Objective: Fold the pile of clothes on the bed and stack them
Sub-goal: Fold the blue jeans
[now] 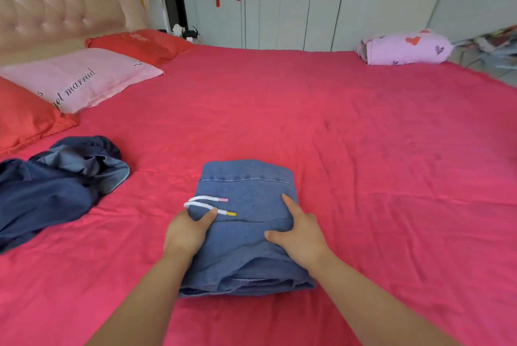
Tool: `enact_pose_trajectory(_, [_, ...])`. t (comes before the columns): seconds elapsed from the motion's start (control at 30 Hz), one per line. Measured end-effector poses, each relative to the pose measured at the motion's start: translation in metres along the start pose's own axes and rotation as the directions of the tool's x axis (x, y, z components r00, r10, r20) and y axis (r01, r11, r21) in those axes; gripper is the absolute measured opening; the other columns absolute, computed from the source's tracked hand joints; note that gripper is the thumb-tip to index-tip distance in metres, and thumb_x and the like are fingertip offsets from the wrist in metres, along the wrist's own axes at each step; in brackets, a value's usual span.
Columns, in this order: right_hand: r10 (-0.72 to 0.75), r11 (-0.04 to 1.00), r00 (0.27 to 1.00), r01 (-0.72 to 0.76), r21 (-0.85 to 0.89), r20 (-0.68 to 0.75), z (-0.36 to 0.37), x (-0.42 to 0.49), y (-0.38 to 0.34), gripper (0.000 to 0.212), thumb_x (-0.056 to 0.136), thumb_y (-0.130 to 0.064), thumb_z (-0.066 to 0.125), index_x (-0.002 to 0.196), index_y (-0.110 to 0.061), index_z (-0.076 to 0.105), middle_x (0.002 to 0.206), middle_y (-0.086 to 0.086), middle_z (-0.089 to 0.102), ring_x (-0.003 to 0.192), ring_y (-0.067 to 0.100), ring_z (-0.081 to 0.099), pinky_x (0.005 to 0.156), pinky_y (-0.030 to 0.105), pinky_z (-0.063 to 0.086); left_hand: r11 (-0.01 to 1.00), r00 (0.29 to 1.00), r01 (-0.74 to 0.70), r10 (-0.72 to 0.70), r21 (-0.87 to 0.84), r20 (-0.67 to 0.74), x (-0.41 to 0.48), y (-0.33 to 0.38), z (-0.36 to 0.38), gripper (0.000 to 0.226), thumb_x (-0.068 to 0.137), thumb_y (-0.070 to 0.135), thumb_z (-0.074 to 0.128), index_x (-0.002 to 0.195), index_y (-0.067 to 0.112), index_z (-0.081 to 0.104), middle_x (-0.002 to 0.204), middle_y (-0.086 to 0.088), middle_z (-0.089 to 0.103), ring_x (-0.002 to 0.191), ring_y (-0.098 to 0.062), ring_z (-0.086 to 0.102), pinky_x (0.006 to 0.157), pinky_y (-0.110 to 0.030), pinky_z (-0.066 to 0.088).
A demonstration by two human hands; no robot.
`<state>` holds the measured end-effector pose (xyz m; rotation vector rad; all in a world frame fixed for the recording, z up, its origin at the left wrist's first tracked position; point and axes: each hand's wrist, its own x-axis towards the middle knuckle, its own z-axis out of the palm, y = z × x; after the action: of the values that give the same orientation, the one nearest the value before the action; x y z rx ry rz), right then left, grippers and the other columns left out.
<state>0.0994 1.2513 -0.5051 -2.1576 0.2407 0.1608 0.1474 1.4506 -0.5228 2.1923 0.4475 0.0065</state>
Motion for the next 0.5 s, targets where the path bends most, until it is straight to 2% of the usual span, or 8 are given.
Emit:
enact_pose_trajectory(0.1, [-0.031,0.998,0.997,0.027,-0.061,-0.069,-0.052,-0.012,0.012,0.087,0.075,-0.028,0.072,0.146,-0.038,0.023,0.128,0.006,0.036,0.116,0.016,0.045,0.092,0.014,0.028,0.989,0.999,-0.047,0.048,-0.142,0.001,-0.028,0.026,0.031,0.046,0.085,0.039,0.063,0.112,0.002,0.059,0.113,-0.020,0.063,0.105,-0.036,0.057,0.084,-0.038,0.045])
enact_pose_trajectory(0.23, [-0.044,0.988,0.982,0.015,-0.154,-0.186,-0.140,-0.040,0.040,0.087,0.074,-0.028,0.072,0.145,-0.039,0.022,0.130,0.007,0.037,0.120,0.017,0.043,0.095,0.015,0.029,0.950,0.990,-0.077,0.108,-0.303,0.087,-0.078,0.081,0.086,0.044,0.084,0.037,0.065,0.114,0.004,0.058,0.115,-0.021,0.062,0.106,-0.037,0.057,0.079,-0.036,0.039])
enact_pose_trajectory(0.3, [-0.036,0.981,0.971,-0.010,-0.193,-0.234,-0.185,-0.058,0.059,0.087,0.075,-0.028,0.071,0.145,-0.039,0.022,0.131,0.008,0.037,0.122,0.019,0.041,0.100,0.019,0.030,0.929,0.976,-0.072,0.140,-0.362,0.164,-0.106,0.109,0.115,0.048,0.083,0.037,0.066,0.116,0.004,0.058,0.115,-0.021,0.062,0.106,-0.037,0.057,0.084,-0.039,0.043])
enact_pose_trajectory(0.4, [-0.026,0.966,0.950,-0.056,-0.252,-0.311,-0.252,-0.088,0.093,0.086,0.074,-0.029,0.072,0.145,-0.039,0.023,0.131,0.009,0.038,0.122,0.020,0.041,0.099,0.021,0.031,0.888,0.935,-0.054,0.205,-0.457,0.288,-0.151,0.151,0.164,0.040,0.083,0.031,0.067,0.113,0.006,0.060,0.107,-0.012,0.063,0.103,-0.031,0.059,0.087,-0.039,0.046])
enact_pose_trajectory(0.5, [-0.013,0.948,0.926,-0.109,-0.299,-0.378,-0.319,-0.116,0.128,0.085,0.075,-0.027,0.072,0.145,-0.035,0.025,0.136,0.011,0.037,0.127,0.020,0.038,0.101,0.019,0.028,0.852,0.861,0.054,0.225,-0.521,0.456,-0.192,0.191,0.214,0.036,0.081,0.030,0.071,0.110,0.009,0.062,0.105,-0.011,0.066,0.099,-0.028,0.063,0.092,-0.044,0.049])
